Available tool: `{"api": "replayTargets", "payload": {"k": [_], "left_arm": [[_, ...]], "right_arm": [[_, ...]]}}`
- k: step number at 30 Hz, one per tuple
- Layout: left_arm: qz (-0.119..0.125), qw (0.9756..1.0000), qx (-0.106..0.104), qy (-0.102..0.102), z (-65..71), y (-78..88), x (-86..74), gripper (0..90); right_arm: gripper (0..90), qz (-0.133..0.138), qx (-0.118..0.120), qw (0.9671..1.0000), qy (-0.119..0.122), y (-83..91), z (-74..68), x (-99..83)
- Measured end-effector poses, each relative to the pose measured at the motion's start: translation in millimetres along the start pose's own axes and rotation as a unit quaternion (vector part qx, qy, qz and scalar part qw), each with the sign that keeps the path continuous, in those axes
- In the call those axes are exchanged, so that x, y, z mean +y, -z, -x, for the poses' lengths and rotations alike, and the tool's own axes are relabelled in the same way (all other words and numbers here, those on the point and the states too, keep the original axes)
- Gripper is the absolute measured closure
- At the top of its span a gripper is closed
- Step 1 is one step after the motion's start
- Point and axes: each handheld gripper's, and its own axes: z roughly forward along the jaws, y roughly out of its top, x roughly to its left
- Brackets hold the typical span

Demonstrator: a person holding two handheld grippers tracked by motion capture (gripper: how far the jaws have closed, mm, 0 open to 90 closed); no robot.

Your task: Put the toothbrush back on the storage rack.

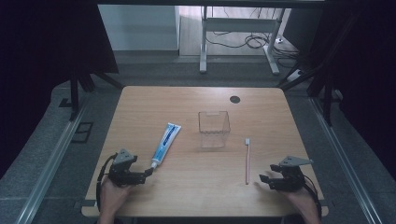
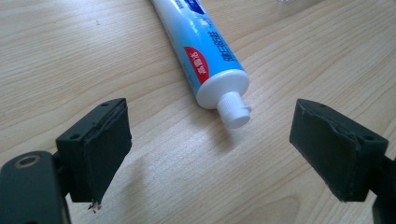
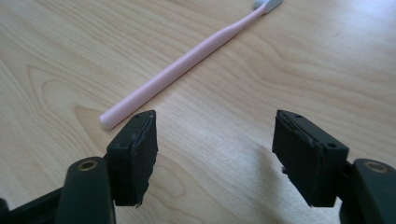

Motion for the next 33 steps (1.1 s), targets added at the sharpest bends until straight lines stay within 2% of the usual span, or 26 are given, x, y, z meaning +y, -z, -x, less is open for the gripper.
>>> {"api": "replayTargets", "payload": {"k": [2, 5, 9, 10, 11, 16, 23, 30, 33], "left_arm": [[0.0, 1.0, 0.0, -0.003, 2.2, -0.7, 0.2, 12.7], [-0.001, 1.0, -0.002, -0.008, 3.3, -1.5, 0.4, 12.7], [-0.002, 1.0, -0.001, -0.007, 3.2, -1.7, -0.2, 12.6], [-0.002, 1.0, -0.001, -0.007, 3.2, -1.7, -0.2, 12.7], [-0.001, 1.0, -0.002, -0.005, 3.1, -1.5, -0.3, 12.7], [-0.003, 1.0, -0.002, -0.004, 2.6, -1.8, -0.8, 12.7], [-0.004, 1.0, -0.002, -0.006, 2.9, -2.1, -0.7, 12.7], [-0.005, 1.0, 0.0, -0.006, 2.6, -2.0, -0.8, 12.7], [-0.004, 1.0, 0.0, -0.006, 2.8, -1.9, -0.6, 12.7]], "right_arm": [[40.3, -0.003, 0.01, 0.9999, -0.005, -0.4, -0.1, 0.8], [49.5, -0.003, 0.018, 0.9998, 0.003, -0.2, -3.0, 4.8], [60.8, -0.003, 0.018, 0.9997, 0.016, -0.3, -6.8, 11.2], [60.8, -0.003, 0.018, 0.9997, 0.016, -0.3, -6.8, 11.2], [69.2, -0.001, 0.026, 0.9995, 0.02, -0.4, -7.5, 13.9], [83.8, 0.001, 0.048, 0.9984, 0.031, -1.0, -10.9, 19.5], [88.3, -0.003, 0.06, 0.996, 0.065, -10.1, -17.5, 25.3], [90.0, -0.009, 0.062, 0.9955, 0.07, -16.4, -25.2, 32.7], [90.0, -0.02, 0.072, 0.9945, 0.073, -21.2, -32.1, 38.7]]}}
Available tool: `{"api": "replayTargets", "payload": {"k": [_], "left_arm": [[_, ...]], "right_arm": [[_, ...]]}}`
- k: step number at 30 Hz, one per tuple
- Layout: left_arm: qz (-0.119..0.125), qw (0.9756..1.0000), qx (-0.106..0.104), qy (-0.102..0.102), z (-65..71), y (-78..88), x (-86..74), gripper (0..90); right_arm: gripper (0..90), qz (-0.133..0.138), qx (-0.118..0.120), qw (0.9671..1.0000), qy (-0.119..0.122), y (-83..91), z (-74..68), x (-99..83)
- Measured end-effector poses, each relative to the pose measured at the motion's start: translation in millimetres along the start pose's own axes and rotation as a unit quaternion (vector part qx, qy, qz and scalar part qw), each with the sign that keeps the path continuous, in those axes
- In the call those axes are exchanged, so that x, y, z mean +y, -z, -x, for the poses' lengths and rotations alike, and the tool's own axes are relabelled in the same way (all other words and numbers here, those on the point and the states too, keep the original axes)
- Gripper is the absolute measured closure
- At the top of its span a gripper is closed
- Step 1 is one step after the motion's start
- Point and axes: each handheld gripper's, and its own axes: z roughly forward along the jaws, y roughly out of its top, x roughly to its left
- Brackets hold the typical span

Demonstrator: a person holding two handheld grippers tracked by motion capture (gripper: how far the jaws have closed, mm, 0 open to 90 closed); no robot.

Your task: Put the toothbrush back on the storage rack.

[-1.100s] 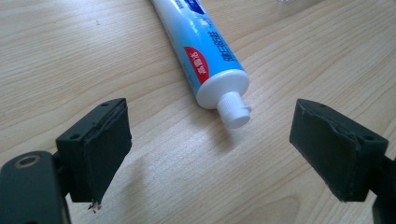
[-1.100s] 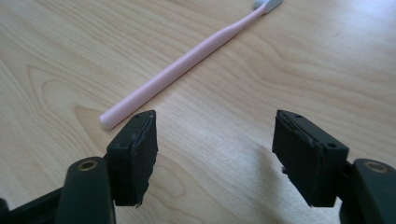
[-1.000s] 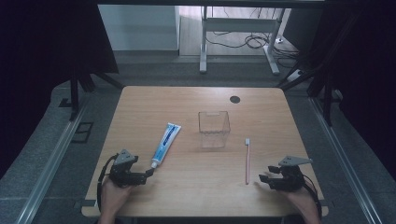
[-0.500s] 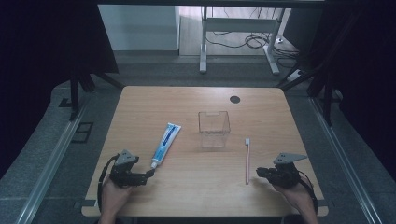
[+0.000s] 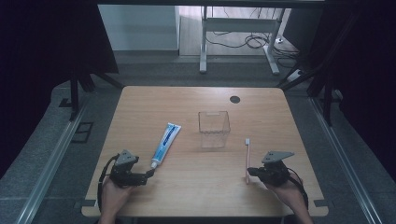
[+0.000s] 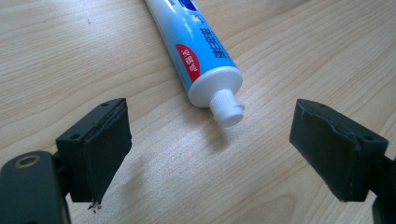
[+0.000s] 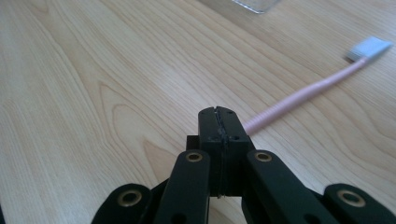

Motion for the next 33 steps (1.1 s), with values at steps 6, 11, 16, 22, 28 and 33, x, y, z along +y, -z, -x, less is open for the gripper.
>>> {"api": "replayTargets", "payload": {"k": [6, 11, 16, 22, 28, 33], "left_arm": [[-0.004, 1.0, -0.003, 0.0, -0.9, -0.1, -0.3, 12.7], [-0.008, 1.0, -0.004, -0.002, 0.7, -2.1, -0.2, 12.7], [-0.01, 0.9999, -0.003, -0.003, 1.2, -2.8, -0.2, 12.7], [-0.015, 0.9999, -0.003, -0.005, 1.6, -3.7, -0.2, 12.7], [-0.017, 0.9998, -0.002, -0.005, 2.0, -4.2, -0.2, 12.7], [-0.019, 0.9998, -0.002, -0.005, 2.7, -5.1, -0.2, 12.7]], "right_arm": [[90.0, -0.018, 0.004, 0.9998, -0.003, -12.1, -3.2, 5.0], [90.0, -0.033, 0.002, 0.9994, -0.007, -19.1, -3.0, 5.2], [90.0, -0.045, -0.005, 0.9989, -0.009, -21.4, -0.7, 2.5], [90.0, -0.048, -0.014, 0.9986, -0.015, -17.0, 3.9, -1.0], [90.0, -0.052, -0.02, 0.9982, -0.023, -13.5, 8.5, -4.9], [90.0, -0.053, -0.024, 0.9979, -0.029, -10.2, 11.7, -7.8]]}}
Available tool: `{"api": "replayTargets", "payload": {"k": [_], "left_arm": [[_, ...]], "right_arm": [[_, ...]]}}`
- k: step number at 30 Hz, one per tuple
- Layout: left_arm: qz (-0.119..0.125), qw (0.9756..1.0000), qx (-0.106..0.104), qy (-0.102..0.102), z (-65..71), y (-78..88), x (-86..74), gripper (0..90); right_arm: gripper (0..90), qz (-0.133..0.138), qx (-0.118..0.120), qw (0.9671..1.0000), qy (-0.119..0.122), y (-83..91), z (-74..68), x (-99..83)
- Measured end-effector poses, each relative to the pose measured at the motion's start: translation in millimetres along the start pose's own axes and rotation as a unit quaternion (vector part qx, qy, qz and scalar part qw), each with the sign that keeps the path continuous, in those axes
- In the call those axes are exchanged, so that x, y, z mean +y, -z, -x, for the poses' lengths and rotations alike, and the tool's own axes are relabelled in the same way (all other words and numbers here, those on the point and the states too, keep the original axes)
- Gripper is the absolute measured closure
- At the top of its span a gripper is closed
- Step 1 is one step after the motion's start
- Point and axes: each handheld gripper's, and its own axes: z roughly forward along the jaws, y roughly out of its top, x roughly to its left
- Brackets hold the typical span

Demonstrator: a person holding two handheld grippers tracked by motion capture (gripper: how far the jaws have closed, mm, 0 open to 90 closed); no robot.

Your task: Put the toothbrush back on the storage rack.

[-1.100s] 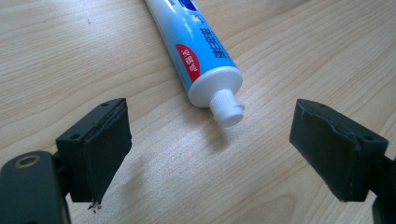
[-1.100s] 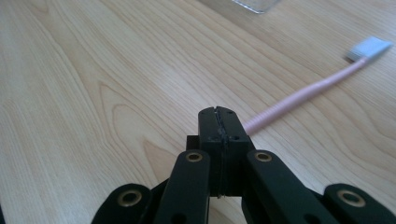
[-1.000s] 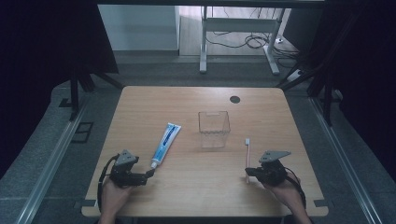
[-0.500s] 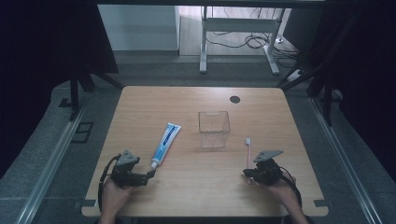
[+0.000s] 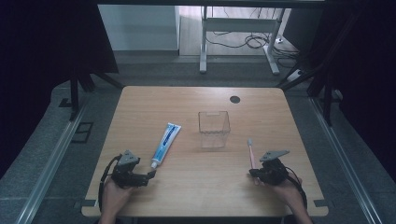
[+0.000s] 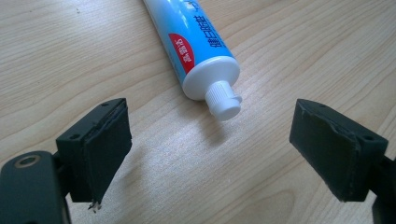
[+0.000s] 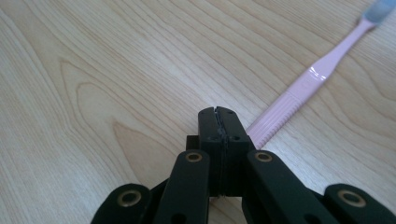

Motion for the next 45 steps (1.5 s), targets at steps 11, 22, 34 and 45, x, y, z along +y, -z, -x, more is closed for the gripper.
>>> {"api": "replayTargets", "payload": {"k": [11, 22, 34, 45], "left_arm": [[-0.002, 1.0, -0.001, 0.0, 0.4, -0.9, -0.1, 12.7], [-0.007, 1.0, 0.0, -0.002, 0.4, -1.7, 0.0, 12.7], [-0.01, 0.9999, 0.002, -0.003, 1.1, -2.0, 0.1, 12.8], [-0.011, 0.9999, 0.002, -0.005, 1.2, -2.2, 0.4, 12.8]], "right_arm": [[90.0, -0.007, -0.013, 0.9996, -0.022, 11.0, 16.1, -10.5], [89.9, -0.013, -0.026, 0.9985, -0.047, 19.0, 34.0, -19.8], [89.6, -0.015, -0.032, 0.9979, -0.054, 27.2, 43.3, -22.7], [83.1, -0.031, -0.038, 0.9982, -0.034, 34.2, 41.2, -8.8]]}}
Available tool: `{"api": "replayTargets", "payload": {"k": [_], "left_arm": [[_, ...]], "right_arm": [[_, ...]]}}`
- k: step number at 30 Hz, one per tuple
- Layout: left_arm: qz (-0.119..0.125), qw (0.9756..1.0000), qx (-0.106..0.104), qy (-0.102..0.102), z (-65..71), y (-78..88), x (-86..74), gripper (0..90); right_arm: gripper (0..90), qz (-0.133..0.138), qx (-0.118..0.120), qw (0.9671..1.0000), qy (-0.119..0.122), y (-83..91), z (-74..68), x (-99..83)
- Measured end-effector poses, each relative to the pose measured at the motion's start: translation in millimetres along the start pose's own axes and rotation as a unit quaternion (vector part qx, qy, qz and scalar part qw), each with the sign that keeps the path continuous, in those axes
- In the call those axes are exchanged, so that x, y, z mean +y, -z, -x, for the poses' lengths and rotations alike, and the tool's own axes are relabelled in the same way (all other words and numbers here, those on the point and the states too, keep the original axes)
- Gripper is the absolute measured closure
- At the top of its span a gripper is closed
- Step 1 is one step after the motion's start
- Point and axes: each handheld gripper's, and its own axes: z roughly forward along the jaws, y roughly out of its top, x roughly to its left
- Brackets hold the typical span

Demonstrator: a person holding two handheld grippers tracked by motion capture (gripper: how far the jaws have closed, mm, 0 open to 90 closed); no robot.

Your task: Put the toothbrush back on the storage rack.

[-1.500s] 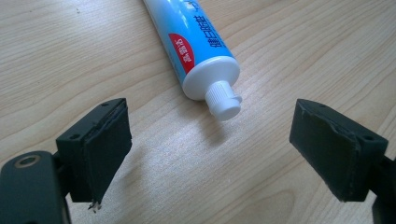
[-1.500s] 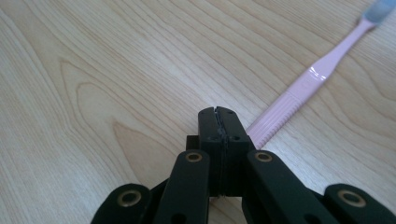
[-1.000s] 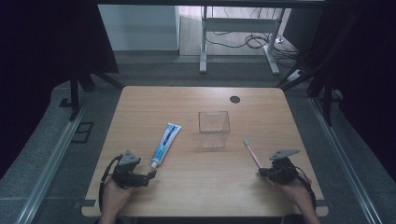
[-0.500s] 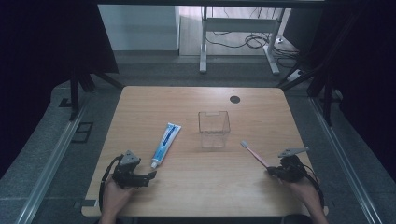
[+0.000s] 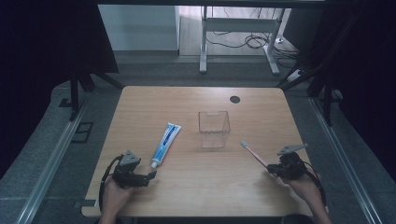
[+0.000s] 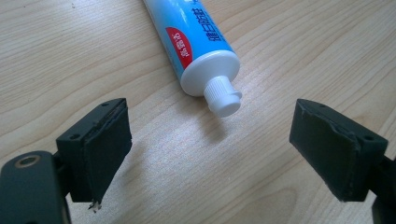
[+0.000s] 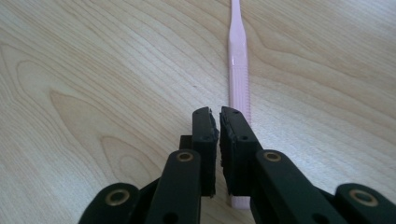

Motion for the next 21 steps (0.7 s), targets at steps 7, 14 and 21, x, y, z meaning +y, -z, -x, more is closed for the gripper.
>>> {"api": "replayTargets", "payload": {"k": [7, 14, 21], "left_arm": [[-0.001, 1.0, -0.001, 0.0, -0.2, 0.0, 0.0, 12.8], [-0.003, 1.0, -0.001, 0.001, 0.0, -0.4, 0.1, 12.8], [-0.006, 1.0, -0.002, 0.0, -0.4, -0.8, -0.1, 12.8]], "right_arm": [[80.2, -0.02, -0.008, 0.9998, 0.004, 2.4, 4.2, 8.7], [80.2, -0.047, -0.007, 0.9988, 0.009, 0.4, 6.8, 21.2], [79.4, -0.087, -0.011, 0.9961, 0.015, -5.5, 10.7, 37.5]]}}
